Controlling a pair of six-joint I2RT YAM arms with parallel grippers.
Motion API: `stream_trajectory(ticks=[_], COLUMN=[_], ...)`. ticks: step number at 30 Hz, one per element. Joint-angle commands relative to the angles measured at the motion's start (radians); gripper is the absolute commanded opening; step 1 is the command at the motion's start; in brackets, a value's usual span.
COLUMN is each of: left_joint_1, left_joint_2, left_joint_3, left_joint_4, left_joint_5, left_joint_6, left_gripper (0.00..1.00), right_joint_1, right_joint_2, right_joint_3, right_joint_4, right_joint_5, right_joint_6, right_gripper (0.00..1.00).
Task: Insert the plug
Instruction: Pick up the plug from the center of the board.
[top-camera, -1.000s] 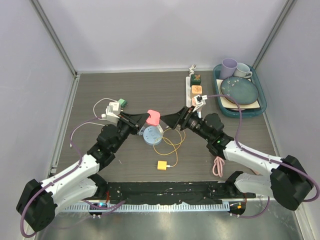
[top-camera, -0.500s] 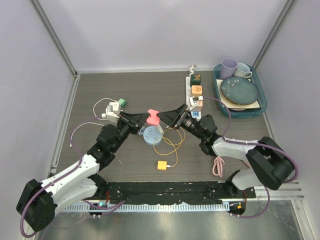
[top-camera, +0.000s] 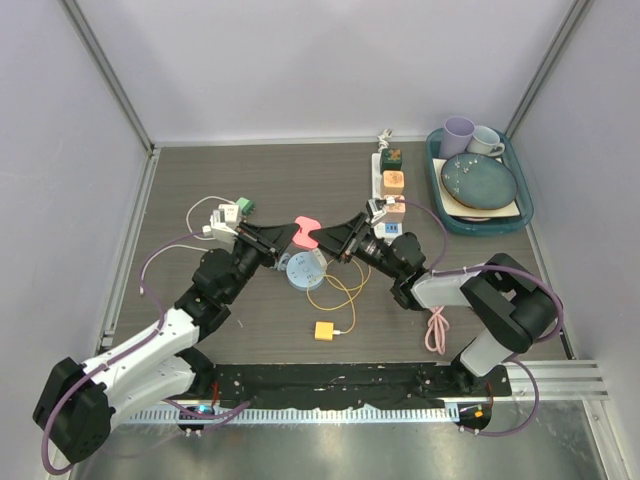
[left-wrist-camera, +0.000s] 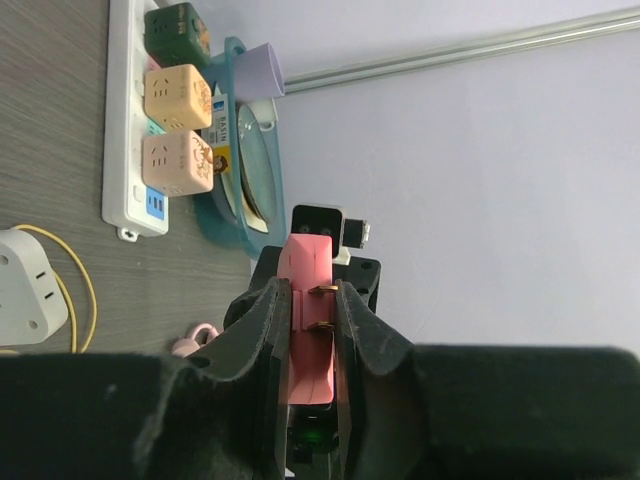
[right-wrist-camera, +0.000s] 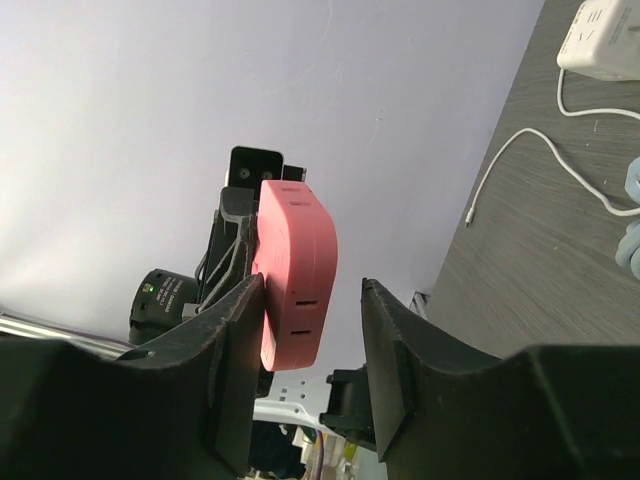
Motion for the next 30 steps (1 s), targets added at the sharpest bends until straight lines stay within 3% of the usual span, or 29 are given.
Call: stream_trajectory(ticks=[1, 6, 11, 17, 18, 19, 21, 22, 25, 30], left_joint_1=[0.003, 0.003, 0.003, 0.003, 0.003, 0.003, 0.003, 0.003, 0.004, 0.009], left_joint_2=[-0.006, -0.003, -0.009, -0.058, -0.063, -0.069, -0.081, -0.086, -0.116, -0.194], left_joint_3=[0.015, 0.007, -0.002, -0.027, -0.033, -0.039, -0.047, -0.047, -0.025, 0.035], left_joint_4=[0.084, 0.078, 0.06, 0.024, 0.029, 0.034, 0.035, 0.032, -0.047, -0.297], left_joint_5=[0.01, 0.01, 0.005, -0.044, -0.051, -0.058, -0.071, -0.073, -0.088, -0.174], left_joint_6=[-0.005, -0.002, 0.037, 0.107, 0.11, 0.114, 0.125, 0.145, 0.177, 0.3], left_gripper=[0.0, 0.0, 0.0, 0.06, 0.11, 0.26, 0.44, 0.61, 0.83, 0.96], right_joint_1=[0.009, 0.009, 0.009, 0.003, 0.003, 0.003, 0.002, 0.002, -0.009, -0.035], right_joint_2=[0.014, 0.014, 0.006, -0.011, -0.011, -0.014, -0.018, -0.024, -0.038, -0.083], right_joint_3=[0.026, 0.029, 0.03, 0.024, 0.027, 0.029, 0.03, 0.03, 0.026, 0.027], right_joint_4=[0.209, 0.236, 0.26, 0.248, 0.243, 0.234, 0.228, 0.216, 0.173, 0.063], right_joint_5=[-0.03, -0.028, -0.03, -0.027, -0.031, -0.034, -0.036, -0.038, -0.036, -0.051], right_joint_6=[0.035, 0.035, 0.04, 0.034, 0.032, 0.031, 0.026, 0.023, -0.005, -0.054], right_gripper=[0.43, 0.25, 0.01, 0.01, 0.01, 0.01, 0.01, 0.01, 0.01, 0.01])
